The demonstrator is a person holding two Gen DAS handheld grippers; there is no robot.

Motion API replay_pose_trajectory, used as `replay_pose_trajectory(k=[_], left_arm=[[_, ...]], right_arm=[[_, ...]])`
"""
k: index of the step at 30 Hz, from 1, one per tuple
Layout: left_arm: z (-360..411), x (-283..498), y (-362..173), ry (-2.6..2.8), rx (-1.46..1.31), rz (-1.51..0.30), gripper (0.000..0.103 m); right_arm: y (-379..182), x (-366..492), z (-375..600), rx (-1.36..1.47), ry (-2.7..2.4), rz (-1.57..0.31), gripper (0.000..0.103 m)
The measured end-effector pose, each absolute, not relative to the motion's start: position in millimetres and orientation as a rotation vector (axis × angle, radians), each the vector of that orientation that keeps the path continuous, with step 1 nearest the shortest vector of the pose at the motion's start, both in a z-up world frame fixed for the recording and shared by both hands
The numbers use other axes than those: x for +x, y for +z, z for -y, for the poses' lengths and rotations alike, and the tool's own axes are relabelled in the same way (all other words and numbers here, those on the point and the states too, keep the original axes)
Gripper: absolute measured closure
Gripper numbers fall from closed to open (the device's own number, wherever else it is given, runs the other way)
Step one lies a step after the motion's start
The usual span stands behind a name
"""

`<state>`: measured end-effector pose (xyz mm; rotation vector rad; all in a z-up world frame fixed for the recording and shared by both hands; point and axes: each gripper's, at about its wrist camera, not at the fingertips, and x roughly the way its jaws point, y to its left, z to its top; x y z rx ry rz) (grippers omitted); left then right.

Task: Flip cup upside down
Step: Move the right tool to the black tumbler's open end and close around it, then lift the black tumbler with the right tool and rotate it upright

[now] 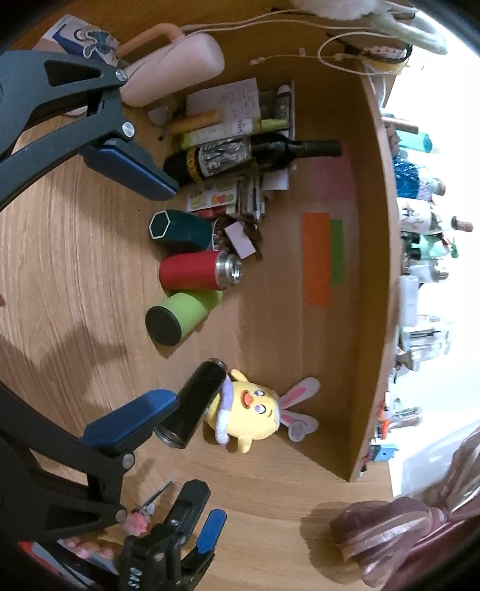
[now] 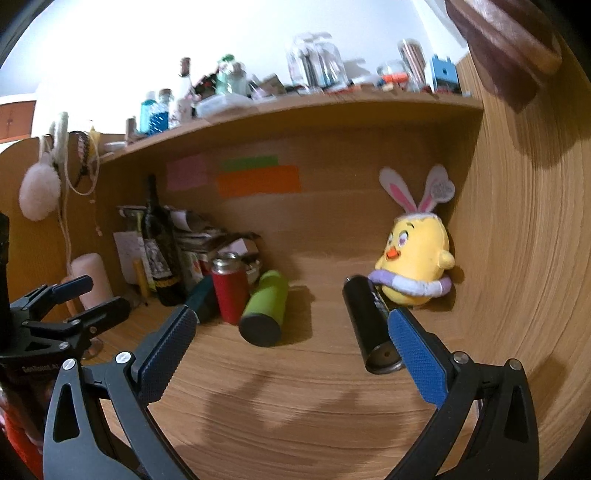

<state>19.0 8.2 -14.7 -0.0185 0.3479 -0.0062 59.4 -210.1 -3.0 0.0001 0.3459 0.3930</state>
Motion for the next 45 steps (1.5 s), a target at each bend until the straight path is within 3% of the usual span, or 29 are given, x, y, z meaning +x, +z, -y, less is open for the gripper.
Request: replay_pose_trajectory(k=[19, 22, 25, 29, 45], left_arm=[[9, 96, -73, -0.076, 0.038, -0.531, 0.000], [13, 104, -82, -0.097, 0.039, -0.568, 0.000], [14, 113, -90, -0.116, 0.032, -0.610, 0.000], [13, 119, -98, -0.105, 0.027, -0.633, 0.000], [9, 111, -95, -0.092, 0.032, -0.577, 0.000]], right_arm=[[-81, 214, 242, -0.066, 0.292, -0.754, 0.002], [-94, 233, 244, -0.059, 0.284, -0.816, 0.012], [-106, 245, 243, -0.051, 0.295, -0.863, 0.015], [-116, 253, 239, -0.056, 0.296, -0.893, 0.039], [-97, 214, 226, -0.129, 0.306, -0.793, 0.042]])
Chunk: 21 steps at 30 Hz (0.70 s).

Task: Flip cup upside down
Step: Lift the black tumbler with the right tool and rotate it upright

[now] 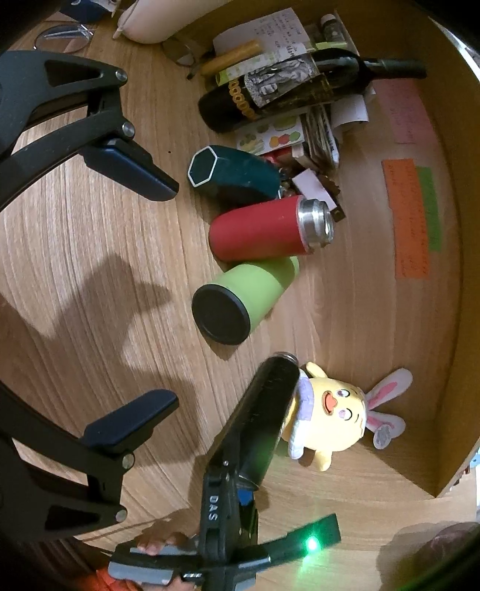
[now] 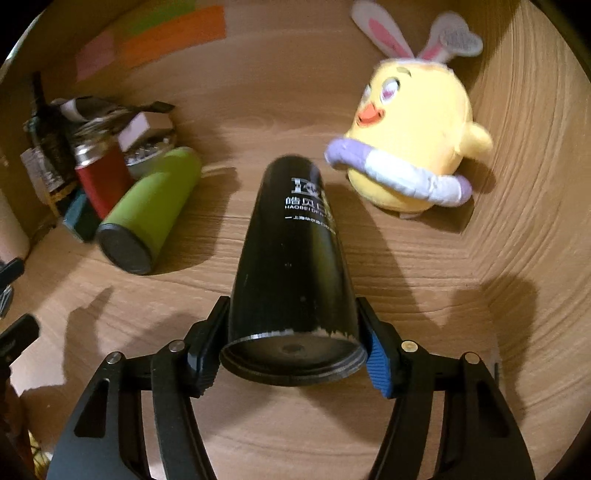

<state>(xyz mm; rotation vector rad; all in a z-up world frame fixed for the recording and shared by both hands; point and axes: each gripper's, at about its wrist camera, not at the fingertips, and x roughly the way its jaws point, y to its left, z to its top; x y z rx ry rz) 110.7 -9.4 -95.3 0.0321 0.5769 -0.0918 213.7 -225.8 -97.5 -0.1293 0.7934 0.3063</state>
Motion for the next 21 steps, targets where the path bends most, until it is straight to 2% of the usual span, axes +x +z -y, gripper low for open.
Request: replay_pose_trajectory(k=[13, 21], left_arm=[[18, 92, -90, -0.153, 0.040, -0.534, 0.000], [35, 89, -95, -0.249, 0.059, -0.587, 0.000]], right_arm=[[-60, 141, 205, -0.228, 0.380, -0.683, 0.042], [-39, 103, 194, -0.270, 0.461, -0.635, 0.042]])
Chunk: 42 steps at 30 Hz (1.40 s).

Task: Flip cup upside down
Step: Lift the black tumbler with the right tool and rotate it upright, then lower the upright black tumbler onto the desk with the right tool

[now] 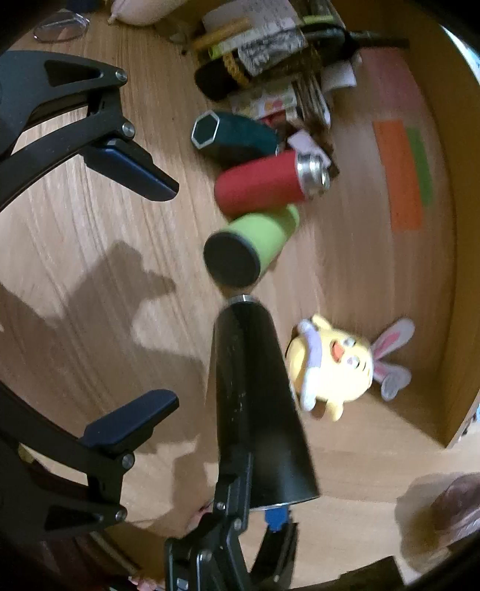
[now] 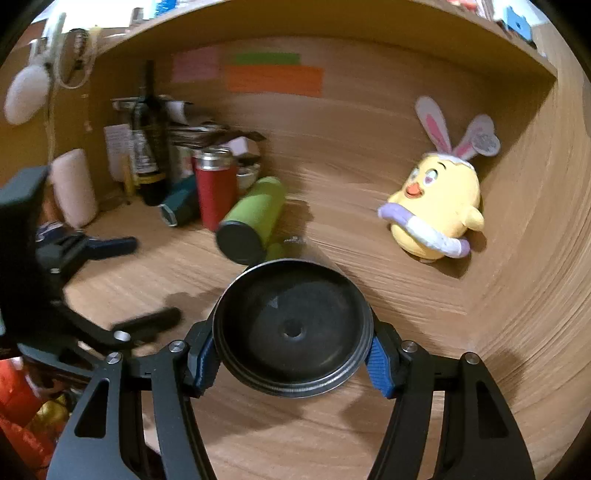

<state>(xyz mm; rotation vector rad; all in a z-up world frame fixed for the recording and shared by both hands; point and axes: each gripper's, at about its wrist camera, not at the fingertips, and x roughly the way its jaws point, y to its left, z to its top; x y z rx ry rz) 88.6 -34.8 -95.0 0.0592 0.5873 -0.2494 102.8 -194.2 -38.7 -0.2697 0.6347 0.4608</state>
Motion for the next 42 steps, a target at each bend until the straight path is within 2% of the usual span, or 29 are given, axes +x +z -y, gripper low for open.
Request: replay_pose_trajectory(k=[19, 21, 25, 42], left_arm=[[53, 69, -84, -0.464, 0.038, -0.535, 0.000], [53, 66, -81, -0.474, 0.035, -0.516, 0.002], [53, 58, -76, -0.514, 0.014, -0.504, 0.023], [40, 79, -69, -0.509, -0.026, -0.532, 0.030]], right_arm=[[2, 50, 173, -0.339, 0.686, -0.588, 0.042], [5, 46, 169, -0.360, 0.707, -0.578, 0.042], [8, 46, 162, -0.382, 0.720, -0.570, 0.042], [12, 75, 156, -0.288, 0.754, -0.550, 0.041]])
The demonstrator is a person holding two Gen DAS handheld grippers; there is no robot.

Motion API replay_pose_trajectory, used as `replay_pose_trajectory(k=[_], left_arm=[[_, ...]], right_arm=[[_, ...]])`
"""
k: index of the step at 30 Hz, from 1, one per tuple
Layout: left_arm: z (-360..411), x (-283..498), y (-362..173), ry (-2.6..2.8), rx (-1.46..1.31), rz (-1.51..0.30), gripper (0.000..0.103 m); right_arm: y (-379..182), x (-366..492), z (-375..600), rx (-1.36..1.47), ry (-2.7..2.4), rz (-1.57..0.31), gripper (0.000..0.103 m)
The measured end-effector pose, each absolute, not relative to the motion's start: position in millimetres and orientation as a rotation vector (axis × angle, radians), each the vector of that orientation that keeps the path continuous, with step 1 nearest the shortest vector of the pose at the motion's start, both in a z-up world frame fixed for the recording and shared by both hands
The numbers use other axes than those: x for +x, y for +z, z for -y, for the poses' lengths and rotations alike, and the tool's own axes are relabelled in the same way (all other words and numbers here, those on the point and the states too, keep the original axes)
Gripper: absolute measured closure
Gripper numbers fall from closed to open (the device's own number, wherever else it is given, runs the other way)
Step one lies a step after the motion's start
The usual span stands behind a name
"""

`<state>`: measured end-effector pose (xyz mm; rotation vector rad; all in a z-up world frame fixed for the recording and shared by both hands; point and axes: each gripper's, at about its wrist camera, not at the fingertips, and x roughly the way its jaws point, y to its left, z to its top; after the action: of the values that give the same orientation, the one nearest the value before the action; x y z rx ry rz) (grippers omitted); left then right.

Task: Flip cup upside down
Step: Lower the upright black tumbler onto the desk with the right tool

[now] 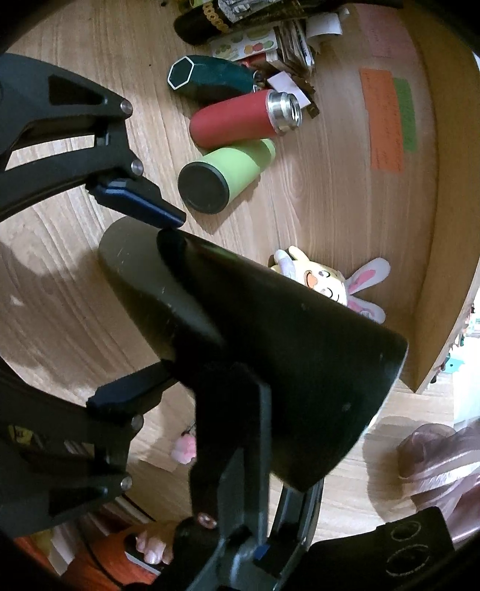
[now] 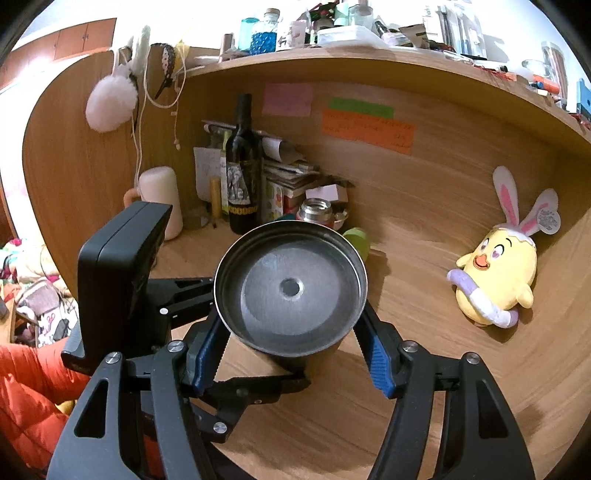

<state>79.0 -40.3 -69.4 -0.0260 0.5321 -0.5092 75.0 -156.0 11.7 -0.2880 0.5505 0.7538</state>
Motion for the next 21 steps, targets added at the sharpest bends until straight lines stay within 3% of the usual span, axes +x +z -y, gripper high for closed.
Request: replay_pose_trajectory(k=[5, 8, 17, 21], left_arm=[[39, 85, -69, -0.511, -0.028, -0.536, 0.031], [40, 87, -69, -0.513, -0.026, -0.539, 0.031], [40, 101, -67, -0.521, -0.028, -0.562, 0.032], [39, 108, -68, -0.503, -0.031, -0.570, 0.034]], right_arm=[[13, 79, 159, -0.258, 0.763, -0.525, 0.029], [13, 83, 159, -0.241, 0.768, -0.515, 0.029], [15, 108, 167, -0.142, 0.755, -0.523, 0.029], [16, 119, 166, -0.118, 0.760, -0.529, 0.041]])
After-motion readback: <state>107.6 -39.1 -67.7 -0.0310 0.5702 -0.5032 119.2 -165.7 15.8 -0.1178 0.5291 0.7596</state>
